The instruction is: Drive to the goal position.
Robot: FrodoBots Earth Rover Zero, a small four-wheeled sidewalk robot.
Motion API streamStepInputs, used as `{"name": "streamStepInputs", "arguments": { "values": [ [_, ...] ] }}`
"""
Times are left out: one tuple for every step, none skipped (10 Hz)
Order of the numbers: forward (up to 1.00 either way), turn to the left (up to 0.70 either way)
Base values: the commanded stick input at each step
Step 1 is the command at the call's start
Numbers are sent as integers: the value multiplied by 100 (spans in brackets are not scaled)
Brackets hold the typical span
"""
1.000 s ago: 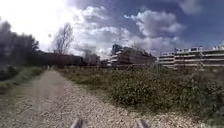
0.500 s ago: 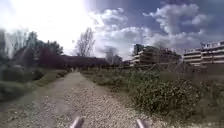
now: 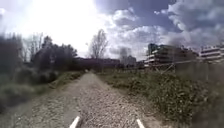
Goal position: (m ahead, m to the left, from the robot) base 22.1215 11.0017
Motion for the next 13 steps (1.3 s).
{"name": "streamStepInputs", "arguments": {
  "values": [
    [5,0],
    [3,0],
    [10,0],
    [17,0],
    [25,0],
    [33,0],
    [37,0],
    [42,0],
    [47,0],
    [48,0],
    [49,0],
    [49,0],
    [49,0]
  ]
}}
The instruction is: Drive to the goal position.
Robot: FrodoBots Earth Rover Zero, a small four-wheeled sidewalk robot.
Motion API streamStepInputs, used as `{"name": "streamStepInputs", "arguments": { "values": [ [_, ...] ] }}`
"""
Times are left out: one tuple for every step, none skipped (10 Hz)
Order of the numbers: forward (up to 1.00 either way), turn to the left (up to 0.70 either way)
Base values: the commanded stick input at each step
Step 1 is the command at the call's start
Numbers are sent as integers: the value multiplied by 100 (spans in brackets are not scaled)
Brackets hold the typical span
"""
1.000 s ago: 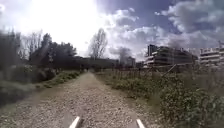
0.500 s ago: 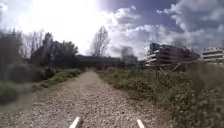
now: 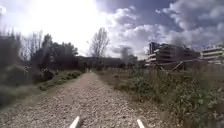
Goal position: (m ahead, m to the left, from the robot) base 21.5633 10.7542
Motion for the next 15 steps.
{"name": "streamStepInputs", "arguments": {
  "values": [
    [49,0],
    [49,0],
    [49,0],
    [49,0],
    [49,0],
    [49,0],
    [50,0],
    [50,0],
    [50,0],
    [50,0],
    [50,0],
    [50,0],
    [50,0],
    [50,0],
    [50,0]
  ]
}}
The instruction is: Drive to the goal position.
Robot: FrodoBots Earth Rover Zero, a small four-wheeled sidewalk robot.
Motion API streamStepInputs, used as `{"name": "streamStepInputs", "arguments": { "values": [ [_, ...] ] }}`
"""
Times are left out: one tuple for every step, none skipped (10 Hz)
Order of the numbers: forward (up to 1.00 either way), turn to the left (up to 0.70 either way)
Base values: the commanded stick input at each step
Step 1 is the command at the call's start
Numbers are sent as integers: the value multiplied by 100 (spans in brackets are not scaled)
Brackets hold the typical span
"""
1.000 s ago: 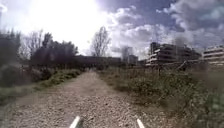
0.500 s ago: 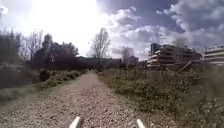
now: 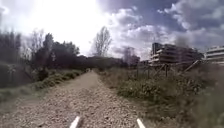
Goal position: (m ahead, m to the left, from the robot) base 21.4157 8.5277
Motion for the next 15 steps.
{"name": "streamStepInputs", "arguments": {
  "values": [
    [50,4],
    [50,5],
    [50,1],
    [50,0],
    [50,0],
    [50,0],
    [50,0],
    [50,0],
    [50,0],
    [50,0],
    [50,0],
    [50,2],
    [50,33],
    [50,27],
    [50,0]
  ]
}}
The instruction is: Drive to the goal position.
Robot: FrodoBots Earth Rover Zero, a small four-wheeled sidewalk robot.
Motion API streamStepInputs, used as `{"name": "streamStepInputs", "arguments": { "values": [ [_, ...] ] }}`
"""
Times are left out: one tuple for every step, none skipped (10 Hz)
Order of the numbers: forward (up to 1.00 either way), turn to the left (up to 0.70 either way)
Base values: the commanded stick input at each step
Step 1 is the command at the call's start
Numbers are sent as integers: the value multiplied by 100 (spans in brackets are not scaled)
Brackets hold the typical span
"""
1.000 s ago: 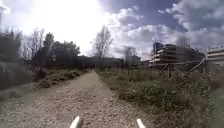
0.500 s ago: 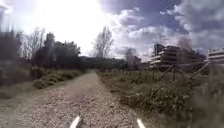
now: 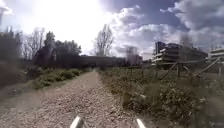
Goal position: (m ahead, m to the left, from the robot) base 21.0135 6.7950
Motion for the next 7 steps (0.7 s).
{"name": "streamStepInputs", "arguments": {
  "values": [
    [50,0],
    [50,0],
    [50,0],
    [50,0],
    [50,0],
    [50,0],
    [50,0]
  ]
}}
